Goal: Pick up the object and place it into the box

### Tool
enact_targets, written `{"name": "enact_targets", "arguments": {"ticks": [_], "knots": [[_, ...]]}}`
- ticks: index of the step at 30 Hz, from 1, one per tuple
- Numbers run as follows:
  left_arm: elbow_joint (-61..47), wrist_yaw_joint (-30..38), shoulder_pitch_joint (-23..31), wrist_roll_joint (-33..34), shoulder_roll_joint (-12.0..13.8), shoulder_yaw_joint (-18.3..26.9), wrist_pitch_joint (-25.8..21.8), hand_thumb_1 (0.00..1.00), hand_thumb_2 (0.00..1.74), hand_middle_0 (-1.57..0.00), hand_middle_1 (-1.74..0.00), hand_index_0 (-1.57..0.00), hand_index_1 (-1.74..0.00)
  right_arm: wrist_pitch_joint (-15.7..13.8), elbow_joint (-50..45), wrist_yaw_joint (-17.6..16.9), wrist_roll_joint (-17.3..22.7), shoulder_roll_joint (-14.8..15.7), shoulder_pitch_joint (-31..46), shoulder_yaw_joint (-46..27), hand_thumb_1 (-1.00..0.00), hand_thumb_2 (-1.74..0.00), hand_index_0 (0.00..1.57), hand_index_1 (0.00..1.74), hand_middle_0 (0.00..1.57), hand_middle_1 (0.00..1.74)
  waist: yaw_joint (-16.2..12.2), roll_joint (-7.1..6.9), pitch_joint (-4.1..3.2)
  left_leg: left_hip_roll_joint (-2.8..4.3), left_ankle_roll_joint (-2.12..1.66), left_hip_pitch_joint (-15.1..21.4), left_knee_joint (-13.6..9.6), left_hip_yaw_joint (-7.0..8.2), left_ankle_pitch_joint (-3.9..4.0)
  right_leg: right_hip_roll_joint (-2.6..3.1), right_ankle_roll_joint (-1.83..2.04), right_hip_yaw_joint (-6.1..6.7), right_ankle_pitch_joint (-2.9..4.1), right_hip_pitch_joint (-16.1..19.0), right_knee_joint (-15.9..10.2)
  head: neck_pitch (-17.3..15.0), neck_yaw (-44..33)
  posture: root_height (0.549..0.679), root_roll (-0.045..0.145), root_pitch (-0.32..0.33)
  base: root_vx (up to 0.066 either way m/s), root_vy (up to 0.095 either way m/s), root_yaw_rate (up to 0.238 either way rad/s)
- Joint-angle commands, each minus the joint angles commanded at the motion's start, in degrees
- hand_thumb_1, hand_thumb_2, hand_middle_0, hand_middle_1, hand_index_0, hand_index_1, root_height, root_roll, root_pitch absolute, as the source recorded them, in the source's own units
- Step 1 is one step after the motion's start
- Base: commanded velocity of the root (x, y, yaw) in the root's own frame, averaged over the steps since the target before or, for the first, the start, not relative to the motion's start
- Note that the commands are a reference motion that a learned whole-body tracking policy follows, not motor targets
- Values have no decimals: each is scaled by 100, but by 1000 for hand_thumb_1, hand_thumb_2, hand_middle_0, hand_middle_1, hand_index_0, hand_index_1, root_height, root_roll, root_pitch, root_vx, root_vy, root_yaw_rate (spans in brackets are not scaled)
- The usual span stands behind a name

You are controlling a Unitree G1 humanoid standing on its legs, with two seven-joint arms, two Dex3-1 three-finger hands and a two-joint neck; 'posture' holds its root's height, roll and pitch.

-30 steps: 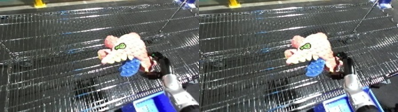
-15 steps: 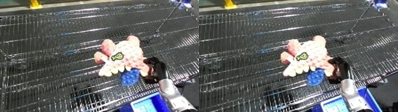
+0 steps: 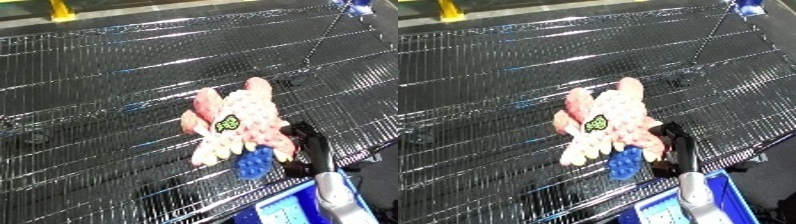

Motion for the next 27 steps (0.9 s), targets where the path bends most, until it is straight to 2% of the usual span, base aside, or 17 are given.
{"name": "enact_targets", "arguments": {"ticks": [5, 13, 17, 27], "knots": [[100, 26, -82, 90, -82, 28, 31, 1000, 1740, -1570, -1740, -1570, -1740, -361, -1260, -310, 137, 205, 1143, -940, -1000, -1740, 1570, 1740, 1570, 1740, -171, -27, 0, 0, 41, 259, -82, 36, 1, -58, 25, -6, -23, 233, 1, -265, 66, 637, 42, 16, -19, 9, 35], [331, 47, -150, 124, -316, 51, 179, 1000, 1740, -1570, -1740, -1570, -1740, -983, -2885, -509, 723, 1000, 2480, -2091, -1000, -1740, 1570, 1740, 1570, 1740, -376, -65, 0, -46, 110, 633, 51, 105, -104, -120, 10, 38, -47, 639, 12, -1072, 423, 635, 49, -65, 21, 9, -11], [421, 74, -161, 132, -407, 91, 263, 1000, 1740, -1570, -1740, -1570, -1740, -1155, -3468, -509, 781, 1241, 2910, -2441, -1000, -1740, 1570, 1740, 1570, 1740, -493, -111, 0, -40, 131, 805, 111, 146, -159, -117, 8, 79, -45, 816, -12, -1358, 670, 634, 50, -98, 33, 13, -66], [354, 42, -59, 242, -511, 262, 448, 1000, 1740, -1570, -1740, -1570, -1740, -1380, -4509, -655, 499, 1633, 4187, -3624, -1000, -1740, 1570, 1740, 1570, 1740, -897, -221, 0, 19, 178, 1179, 93, 277, -250, -56, 31, 193, -11, 1141, -189, -1679, 1315, 635, 50, -147, 27, 14, -99]]}}
